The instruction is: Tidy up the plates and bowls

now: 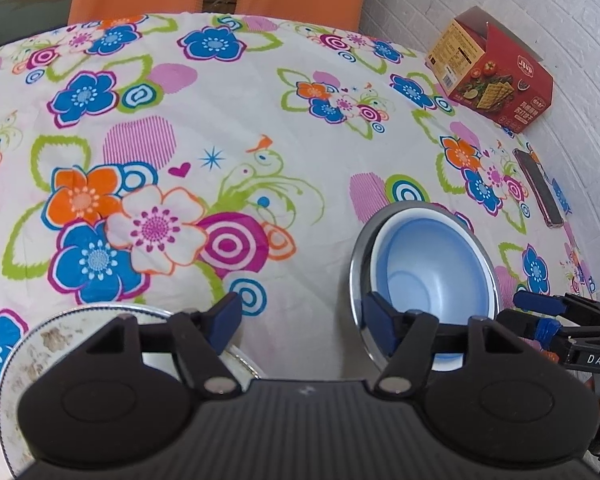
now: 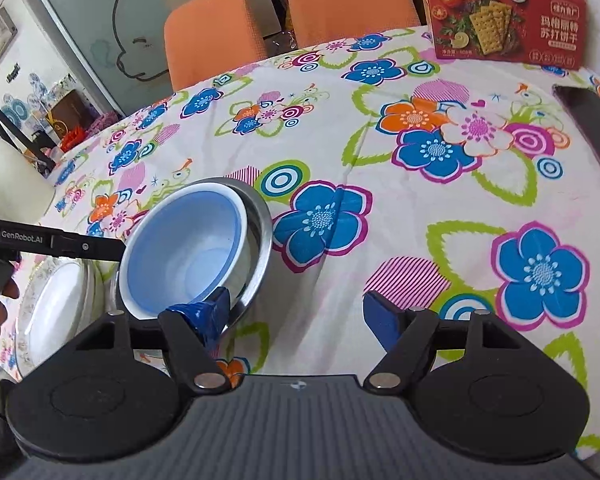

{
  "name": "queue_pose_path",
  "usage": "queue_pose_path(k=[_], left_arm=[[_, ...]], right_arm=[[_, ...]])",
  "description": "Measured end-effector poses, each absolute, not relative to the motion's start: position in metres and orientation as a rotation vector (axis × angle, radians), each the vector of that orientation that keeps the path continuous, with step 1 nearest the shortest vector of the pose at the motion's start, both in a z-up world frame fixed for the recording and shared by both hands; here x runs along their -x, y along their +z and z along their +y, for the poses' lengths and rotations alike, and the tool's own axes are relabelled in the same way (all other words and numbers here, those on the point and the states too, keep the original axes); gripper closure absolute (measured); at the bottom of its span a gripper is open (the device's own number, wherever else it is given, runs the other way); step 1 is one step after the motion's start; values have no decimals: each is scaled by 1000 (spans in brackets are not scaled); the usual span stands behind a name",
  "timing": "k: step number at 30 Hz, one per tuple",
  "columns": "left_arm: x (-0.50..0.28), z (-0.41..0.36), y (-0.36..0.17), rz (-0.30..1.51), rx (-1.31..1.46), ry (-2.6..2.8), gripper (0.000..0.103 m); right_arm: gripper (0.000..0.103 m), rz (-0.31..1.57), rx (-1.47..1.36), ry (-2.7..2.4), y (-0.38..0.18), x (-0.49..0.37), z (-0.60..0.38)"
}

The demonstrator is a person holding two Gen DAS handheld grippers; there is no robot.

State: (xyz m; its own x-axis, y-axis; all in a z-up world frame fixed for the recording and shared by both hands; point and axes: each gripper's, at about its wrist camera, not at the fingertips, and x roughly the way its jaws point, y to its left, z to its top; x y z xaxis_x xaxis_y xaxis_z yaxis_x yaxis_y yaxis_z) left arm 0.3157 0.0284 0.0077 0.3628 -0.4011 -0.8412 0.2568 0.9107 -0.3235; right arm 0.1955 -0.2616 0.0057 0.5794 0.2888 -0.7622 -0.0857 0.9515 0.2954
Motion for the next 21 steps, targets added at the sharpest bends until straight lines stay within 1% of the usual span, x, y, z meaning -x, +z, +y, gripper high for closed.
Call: queue_pose_path(k=[8,13,21], left_arm=[[-316,27,3,1127,164,-422,36],[-314,26,4,1126,164,-430,36],[-317,26,2,1133,173,-427,36]], right_arm=[[42,976,-191,202,4,-211,-253],[41,978,-209,199,3,-209,-255],[41,972,-117,225,14,-206,-249]])
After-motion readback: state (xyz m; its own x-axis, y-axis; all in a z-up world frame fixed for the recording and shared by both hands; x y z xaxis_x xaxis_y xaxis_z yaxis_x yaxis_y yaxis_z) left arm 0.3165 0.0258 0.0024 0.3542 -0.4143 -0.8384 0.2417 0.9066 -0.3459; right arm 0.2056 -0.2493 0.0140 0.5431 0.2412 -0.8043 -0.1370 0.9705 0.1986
